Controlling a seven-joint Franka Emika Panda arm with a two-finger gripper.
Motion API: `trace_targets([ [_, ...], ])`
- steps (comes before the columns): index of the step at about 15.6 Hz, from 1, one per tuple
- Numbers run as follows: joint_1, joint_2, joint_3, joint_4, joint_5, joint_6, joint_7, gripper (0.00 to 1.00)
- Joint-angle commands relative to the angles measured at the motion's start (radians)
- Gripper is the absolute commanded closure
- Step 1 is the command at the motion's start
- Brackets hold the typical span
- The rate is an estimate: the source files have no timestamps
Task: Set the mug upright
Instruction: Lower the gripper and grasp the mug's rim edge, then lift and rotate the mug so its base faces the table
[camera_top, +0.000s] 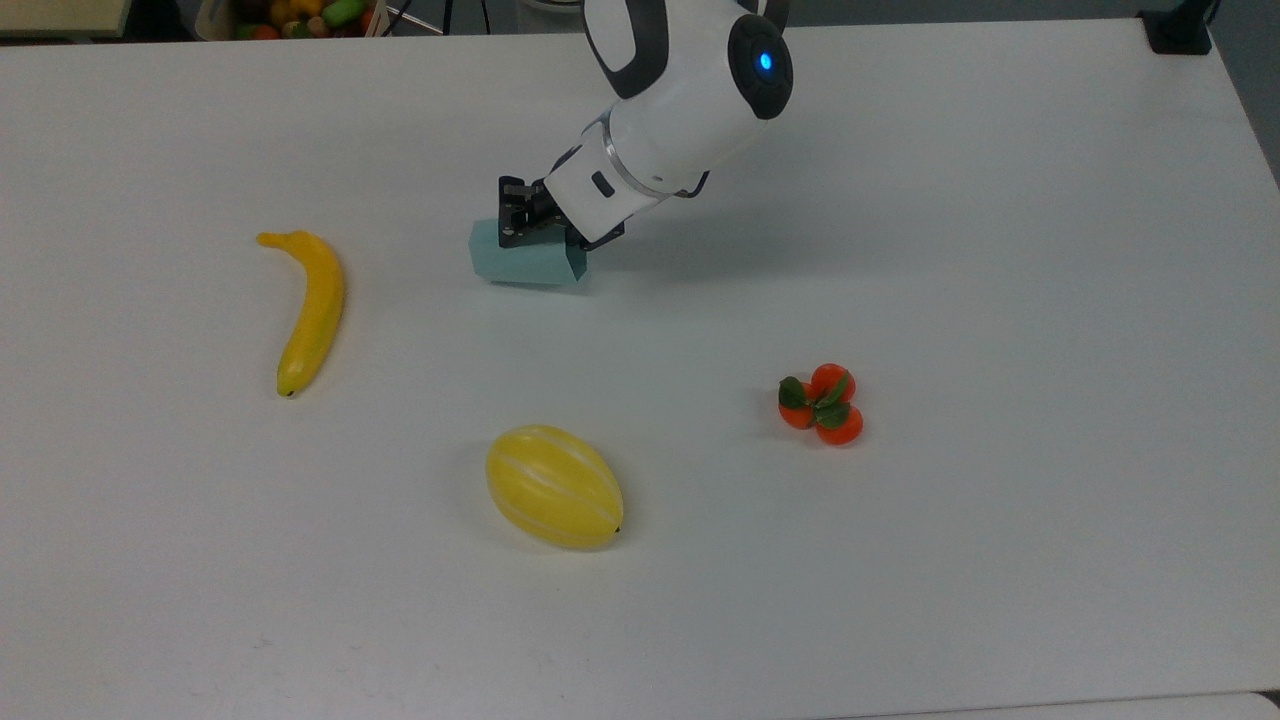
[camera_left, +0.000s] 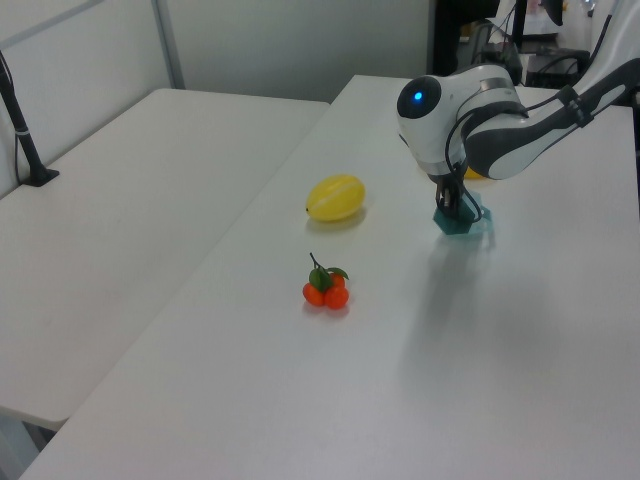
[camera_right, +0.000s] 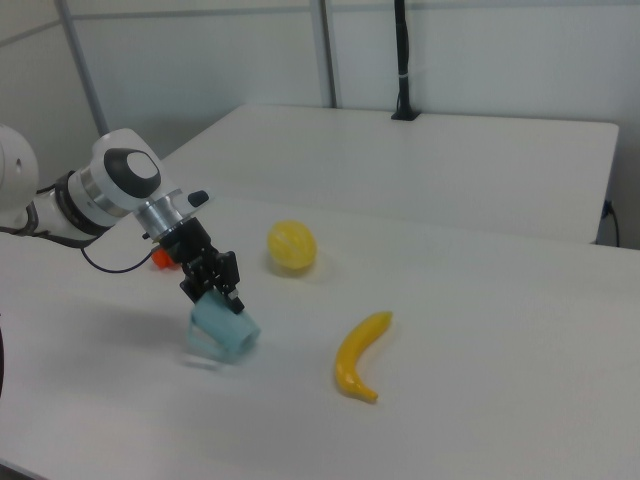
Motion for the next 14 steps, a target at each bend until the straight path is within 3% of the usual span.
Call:
trace_targets([
  [1, 0.0, -0.035, -0.007, -0.032, 0.016, 0.047, 0.033, 1.0],
  [5, -0.028, -0.067, -0.024, -0.03, 0.038, 0.107, 0.034, 1.0],
  [7, -0.031, -0.087, -0.064, -0.03, 0.097, 0.162, 0.039, 1.0],
  [10, -0.031, -0.104, -0.139, -0.03, 0.261, 0.26, 0.03, 0.99],
  [12, -0.038, -0.104, -0.176, -0.032, 0.414, 0.293, -0.028, 0.97],
  [14, -0.041, -0.106, -0.202, -0.032, 0.586, 0.296, -0.174, 0.85],
])
